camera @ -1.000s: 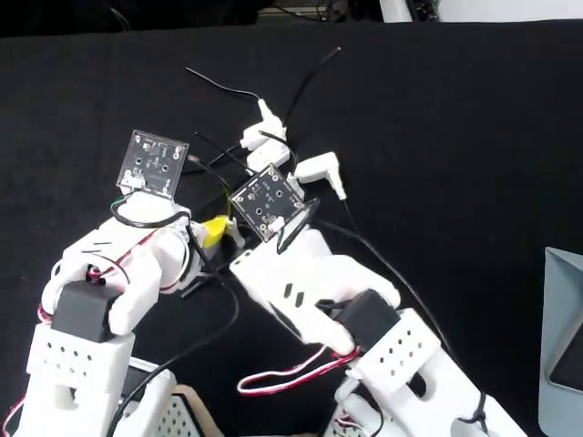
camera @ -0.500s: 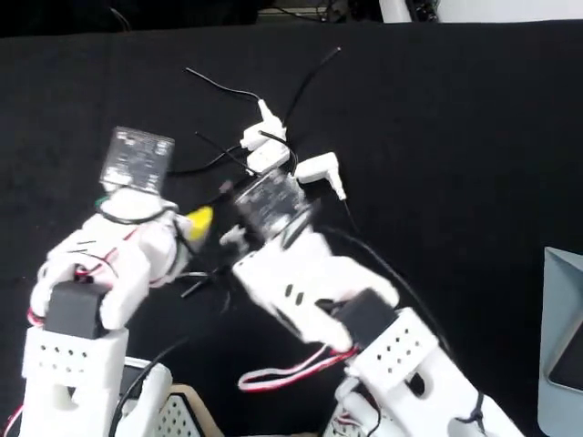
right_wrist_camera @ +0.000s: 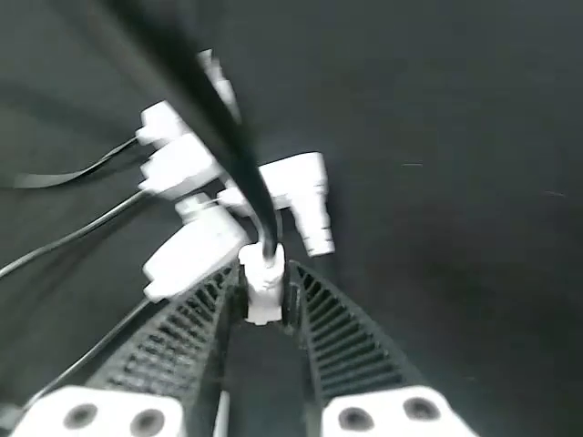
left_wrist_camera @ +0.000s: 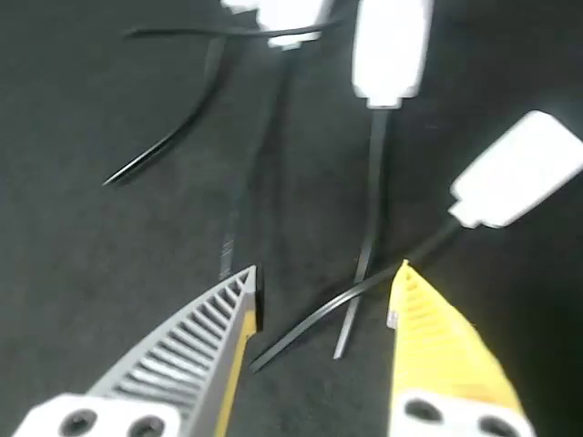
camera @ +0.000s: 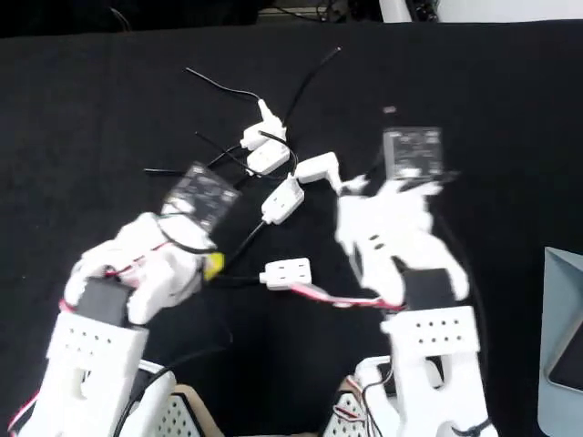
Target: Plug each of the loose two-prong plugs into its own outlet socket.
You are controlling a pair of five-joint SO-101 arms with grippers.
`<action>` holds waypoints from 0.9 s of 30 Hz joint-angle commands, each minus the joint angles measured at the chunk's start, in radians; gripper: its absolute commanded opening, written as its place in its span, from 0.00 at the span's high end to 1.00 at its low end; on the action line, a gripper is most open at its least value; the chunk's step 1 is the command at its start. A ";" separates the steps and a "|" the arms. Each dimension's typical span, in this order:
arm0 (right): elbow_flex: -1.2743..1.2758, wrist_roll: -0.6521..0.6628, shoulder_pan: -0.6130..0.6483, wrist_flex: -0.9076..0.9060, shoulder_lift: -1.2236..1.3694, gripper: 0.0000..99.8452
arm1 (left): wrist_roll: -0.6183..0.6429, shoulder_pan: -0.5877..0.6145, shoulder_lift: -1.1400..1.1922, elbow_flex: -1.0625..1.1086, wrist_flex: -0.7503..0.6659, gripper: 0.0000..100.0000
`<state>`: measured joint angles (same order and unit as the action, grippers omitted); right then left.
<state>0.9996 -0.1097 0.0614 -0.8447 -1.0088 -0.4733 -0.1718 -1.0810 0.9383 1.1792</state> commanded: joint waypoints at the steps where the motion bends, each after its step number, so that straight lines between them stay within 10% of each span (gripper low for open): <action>1: -0.005 -0.014 -0.117 0.058 -0.013 0.99 | -0.014 -0.131 0.115 -0.019 -0.077 0.72; 27: 0.044 -0.014 -0.172 0.121 -0.013 0.99 | -0.064 -0.381 1.106 -0.518 -0.203 0.70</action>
<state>1.0503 -0.1128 -0.0936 -0.7465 -1.0088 -0.5347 -0.5432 -0.0269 0.4780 1.0257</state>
